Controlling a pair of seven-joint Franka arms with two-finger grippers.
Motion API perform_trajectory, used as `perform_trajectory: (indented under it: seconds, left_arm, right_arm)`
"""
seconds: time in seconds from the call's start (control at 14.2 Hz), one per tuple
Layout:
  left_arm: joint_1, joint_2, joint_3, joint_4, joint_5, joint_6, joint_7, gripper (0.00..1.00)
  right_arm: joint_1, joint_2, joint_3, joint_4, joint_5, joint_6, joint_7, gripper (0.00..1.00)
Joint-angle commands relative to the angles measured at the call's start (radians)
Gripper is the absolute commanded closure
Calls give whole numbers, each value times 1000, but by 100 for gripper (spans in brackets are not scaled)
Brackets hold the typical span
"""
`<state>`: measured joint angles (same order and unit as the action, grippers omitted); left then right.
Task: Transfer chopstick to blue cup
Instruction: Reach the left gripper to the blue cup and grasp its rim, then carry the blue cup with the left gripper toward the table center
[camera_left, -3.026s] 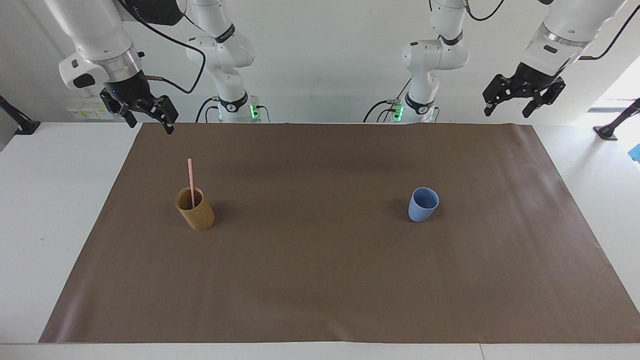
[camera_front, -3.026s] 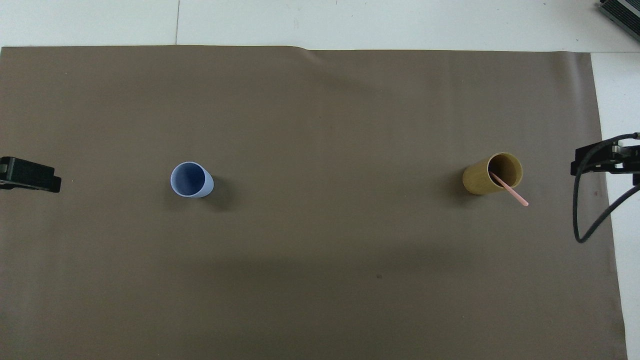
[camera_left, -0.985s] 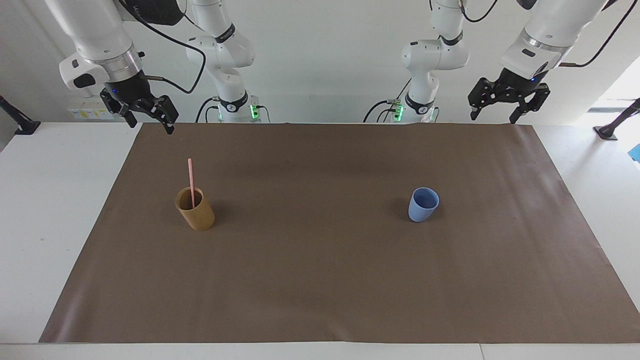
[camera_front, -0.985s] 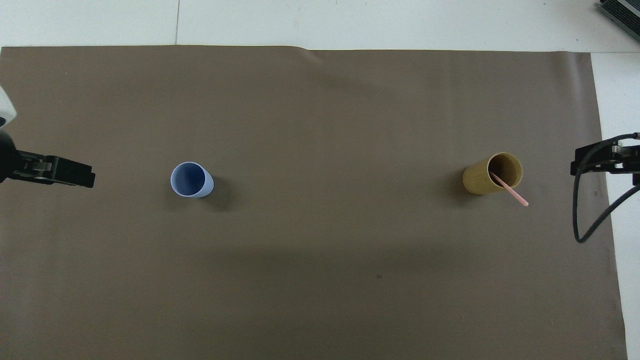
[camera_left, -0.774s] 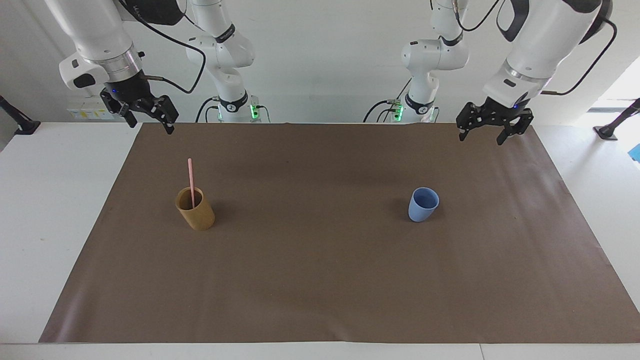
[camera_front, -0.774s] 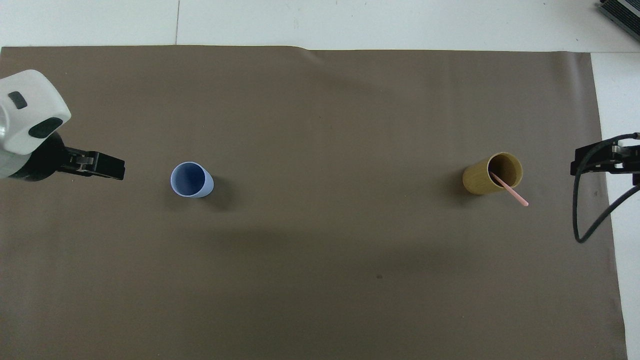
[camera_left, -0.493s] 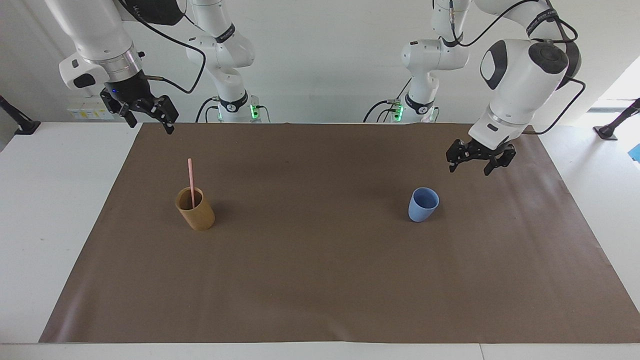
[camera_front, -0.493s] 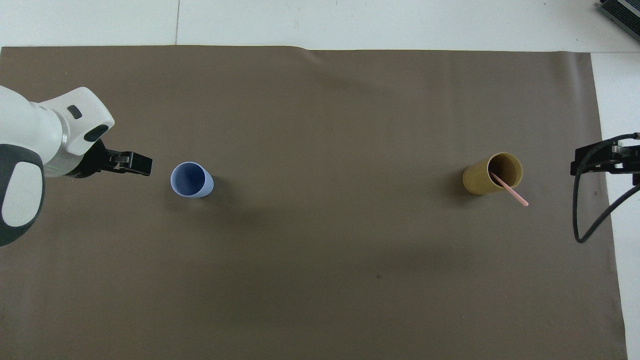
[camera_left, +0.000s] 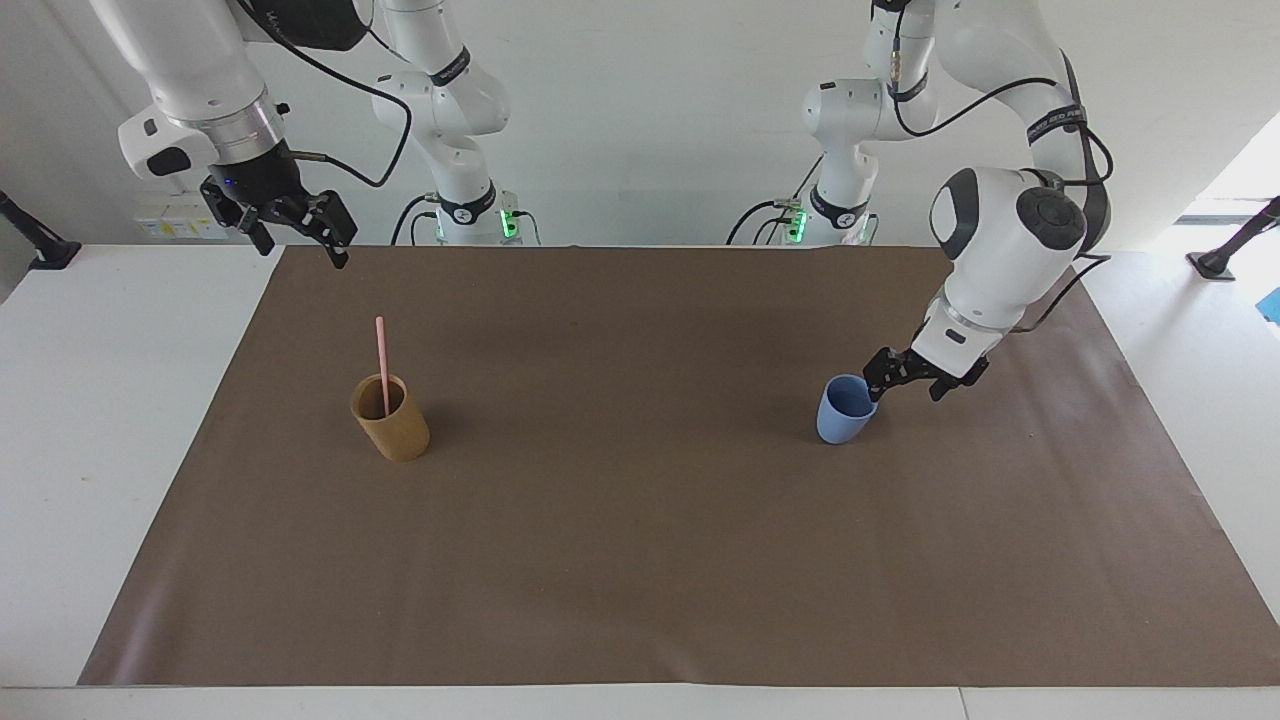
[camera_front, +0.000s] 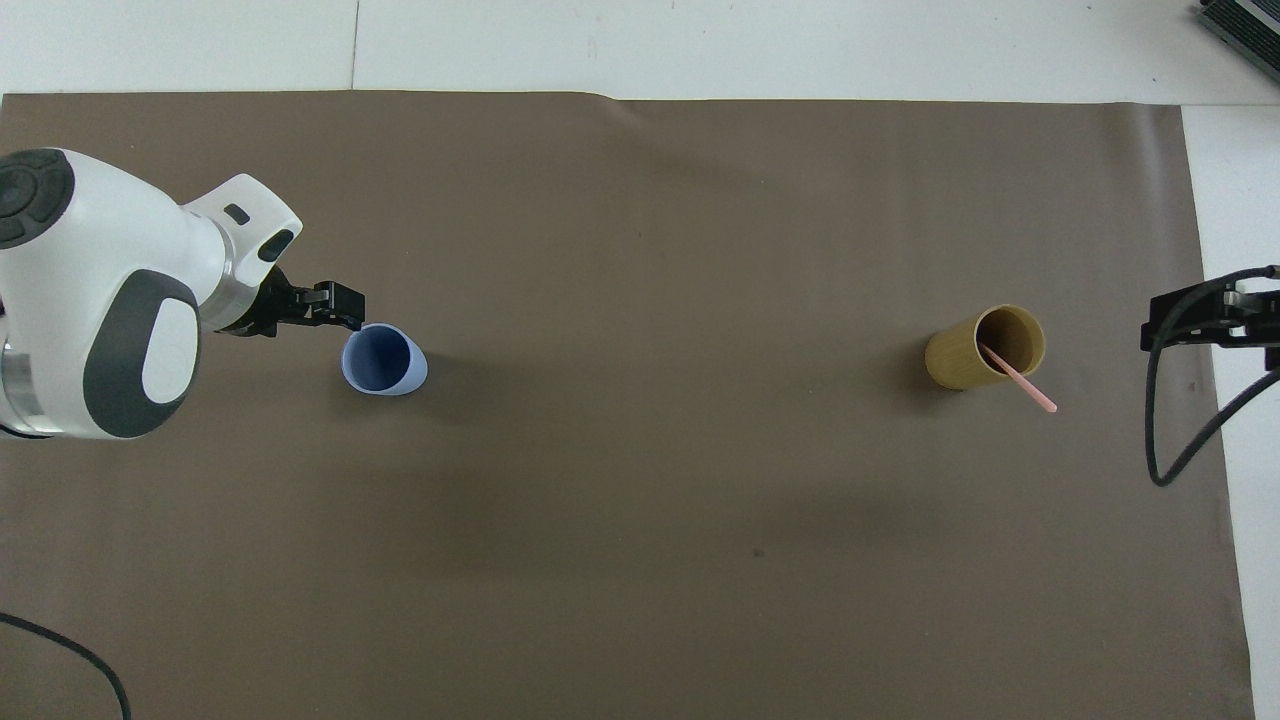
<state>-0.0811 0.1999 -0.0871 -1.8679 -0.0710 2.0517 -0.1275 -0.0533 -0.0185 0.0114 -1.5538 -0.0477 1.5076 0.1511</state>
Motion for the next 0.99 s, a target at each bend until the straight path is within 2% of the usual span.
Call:
perform_trajectory:
  seconds: [0.0,0.14,0.63,0.7,0.84,0.91]
  left_arm:
    - [-37,-17,14,-65,-15,27,-17,0]
    - [-40,-33,14,-105,-15,39,-18,0]
    - [-32,-53,12,-145,-15,44,6,1]
    - [-32,-53,12,-149,-15,44,6,9]
    - [-35,-57,12,-152,-21,44,3,33]
    - [-37,-59,12,-152,-33,44,2,49]
  right_arm:
    - [-2,9,9,17,6,-14,-16,0]
    - [0,8,10,17,6,-17,-21,0]
    - [1,8,12,17,6,-17,-15,0]
    - [1,8,15,17,6,-17,-15,0]
    - [1,5,15,12,6,-17,-16,0]
    - [3,3,15,8,6,-17,-16,0]
